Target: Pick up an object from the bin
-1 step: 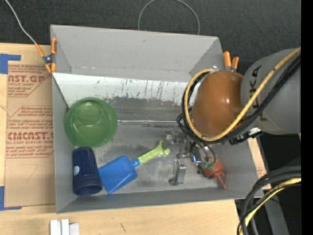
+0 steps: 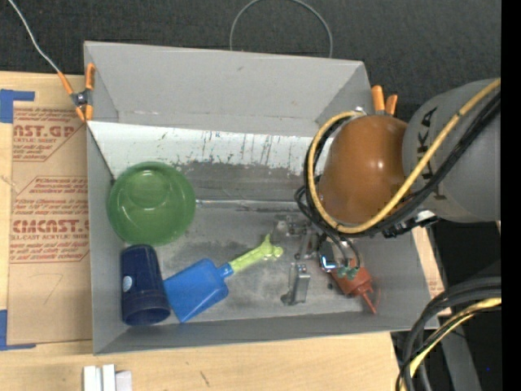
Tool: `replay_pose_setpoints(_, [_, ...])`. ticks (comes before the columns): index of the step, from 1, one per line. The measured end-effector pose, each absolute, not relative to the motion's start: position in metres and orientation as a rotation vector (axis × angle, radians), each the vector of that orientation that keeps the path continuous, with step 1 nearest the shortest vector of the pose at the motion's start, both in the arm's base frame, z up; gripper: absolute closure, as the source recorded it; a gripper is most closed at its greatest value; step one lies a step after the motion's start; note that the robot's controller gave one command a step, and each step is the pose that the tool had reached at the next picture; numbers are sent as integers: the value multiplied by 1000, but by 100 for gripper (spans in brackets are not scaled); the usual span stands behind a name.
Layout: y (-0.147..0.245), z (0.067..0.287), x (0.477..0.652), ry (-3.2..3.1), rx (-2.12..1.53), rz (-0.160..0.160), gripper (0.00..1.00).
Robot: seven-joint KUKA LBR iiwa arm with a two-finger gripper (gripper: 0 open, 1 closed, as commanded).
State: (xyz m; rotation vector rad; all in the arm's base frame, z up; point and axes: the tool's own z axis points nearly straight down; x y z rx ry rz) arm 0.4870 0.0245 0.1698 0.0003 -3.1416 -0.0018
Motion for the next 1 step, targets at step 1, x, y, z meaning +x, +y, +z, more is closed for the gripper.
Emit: replay_pose_setpoints(1, [54,89,525,-3141,62,-2,0])
